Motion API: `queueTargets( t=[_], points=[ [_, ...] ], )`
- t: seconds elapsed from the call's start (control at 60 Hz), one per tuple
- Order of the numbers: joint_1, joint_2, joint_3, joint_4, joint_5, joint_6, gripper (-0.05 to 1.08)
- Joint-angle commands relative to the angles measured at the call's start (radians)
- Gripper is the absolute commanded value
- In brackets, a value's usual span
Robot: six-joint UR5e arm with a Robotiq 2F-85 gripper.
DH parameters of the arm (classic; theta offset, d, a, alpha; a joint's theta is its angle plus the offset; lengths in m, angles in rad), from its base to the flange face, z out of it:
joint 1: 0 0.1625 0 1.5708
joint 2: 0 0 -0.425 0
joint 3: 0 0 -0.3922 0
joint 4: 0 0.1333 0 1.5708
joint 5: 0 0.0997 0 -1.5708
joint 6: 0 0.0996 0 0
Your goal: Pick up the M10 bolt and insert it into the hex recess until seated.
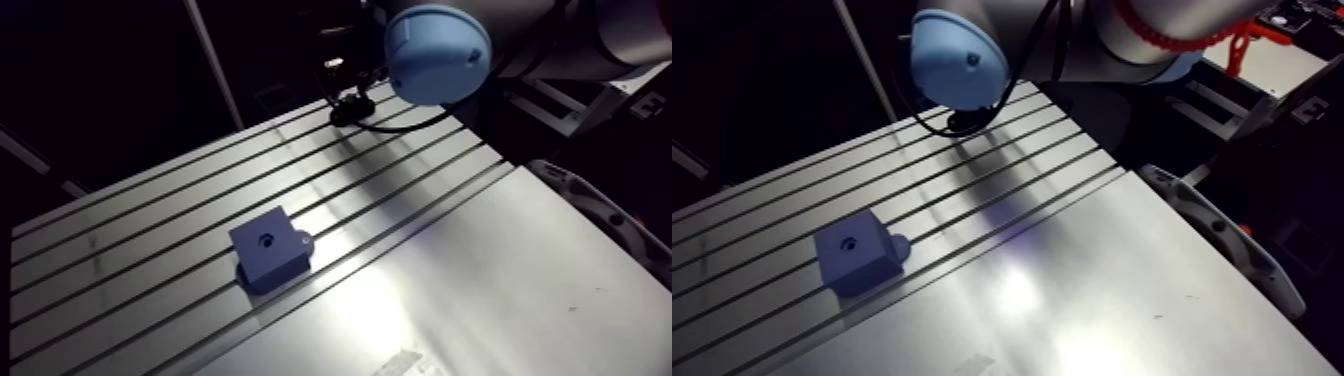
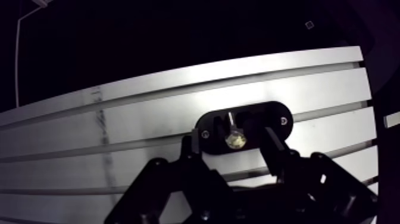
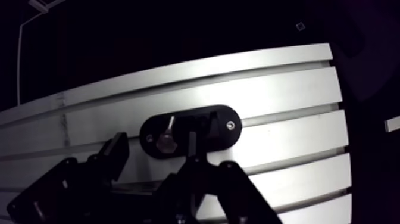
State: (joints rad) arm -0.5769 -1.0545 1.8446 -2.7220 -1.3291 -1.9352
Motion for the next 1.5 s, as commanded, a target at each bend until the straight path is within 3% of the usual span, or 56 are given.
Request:
queueTargets(
  t=[0.017, 0.85, 1.5],
  points=[
    [-0.001, 0.0, 0.0, 0.0, 0.0, 0.0, 0.39],
    [-0.009, 0.002, 0.009, 0.0, -0.007, -0.001, 0.47],
    [-0.008, 0.0, 0.009, 0.001, -0.008, 0.0, 0.63]
  ],
)
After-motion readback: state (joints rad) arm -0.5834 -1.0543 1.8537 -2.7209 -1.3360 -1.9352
